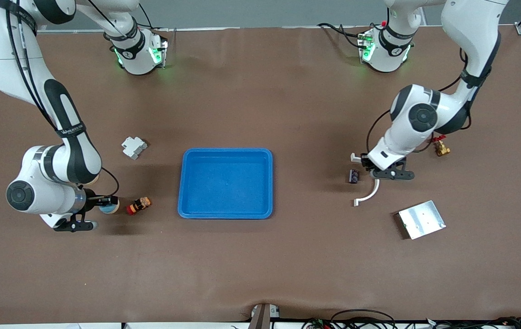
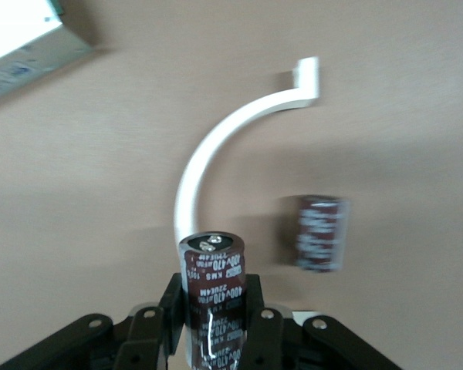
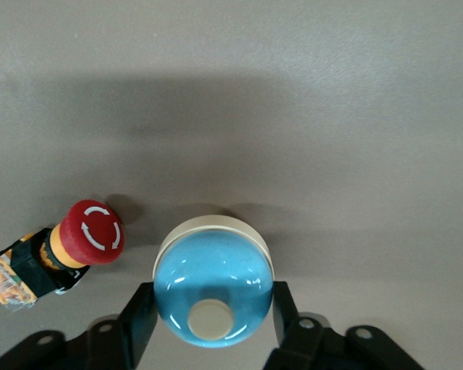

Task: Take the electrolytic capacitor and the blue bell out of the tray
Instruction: 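Set the bell beside the first bell while the left gripper nears the arc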

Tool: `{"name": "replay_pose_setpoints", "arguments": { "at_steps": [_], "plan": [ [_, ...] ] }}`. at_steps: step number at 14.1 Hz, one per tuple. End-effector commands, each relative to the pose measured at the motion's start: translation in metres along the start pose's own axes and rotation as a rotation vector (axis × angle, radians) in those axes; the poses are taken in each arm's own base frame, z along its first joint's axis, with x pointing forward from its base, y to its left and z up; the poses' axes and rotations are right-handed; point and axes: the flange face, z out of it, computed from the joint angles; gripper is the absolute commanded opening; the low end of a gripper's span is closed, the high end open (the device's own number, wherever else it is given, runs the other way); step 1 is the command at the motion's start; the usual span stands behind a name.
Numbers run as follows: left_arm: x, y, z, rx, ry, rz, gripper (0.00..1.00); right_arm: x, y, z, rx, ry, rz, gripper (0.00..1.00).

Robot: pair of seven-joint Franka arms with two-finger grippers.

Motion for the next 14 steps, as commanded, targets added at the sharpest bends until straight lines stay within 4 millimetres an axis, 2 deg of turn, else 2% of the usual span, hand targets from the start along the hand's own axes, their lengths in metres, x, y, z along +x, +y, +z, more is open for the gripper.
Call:
{"name": "replay_pose_setpoints", "arguments": {
  "at_steps": [1,2,4,6,8,9,12,14],
  "plan": [
    [-0.002,-0.023,0.002,-0.002,0.017,0.046,0.0,0.002,0.001,-0.025,-0.002,0.02,-0.016,1.0],
    [-0.003,-0.024,0.006,-0.007,0.014,0.043,0.0,0.001,-0.001,-0.045,-0.002,0.005,-0.014,1.0],
    [-0.002,-0.035,0.018,-0.019,0.003,0.034,0.0,0.004,0.003,-0.101,-0.002,0.001,-0.009,1.0],
    [-0.003,-0.042,0.028,-0.032,0.001,0.048,0.0,-0.008,0.006,-0.175,-0.006,0.003,-0.001,1.0],
    [-0.002,-0.056,0.032,-0.035,-0.002,0.057,0.0,-0.033,0.004,-0.248,-0.034,0.073,-0.001,1.0],
    [-0.002,-0.064,0.034,-0.037,-0.004,0.063,0.0,-0.051,0.005,-0.279,-0.038,0.092,0.008,1.0],
    [0.004,-0.073,0.04,-0.047,-0.003,0.062,0.0,-0.108,0.021,-0.351,-0.034,0.114,0.055,1.0],
    [0.005,-0.076,0.045,-0.05,-0.005,0.064,0.0,-0.135,0.026,-0.384,-0.047,0.157,0.074,1.0]
  ]
}}
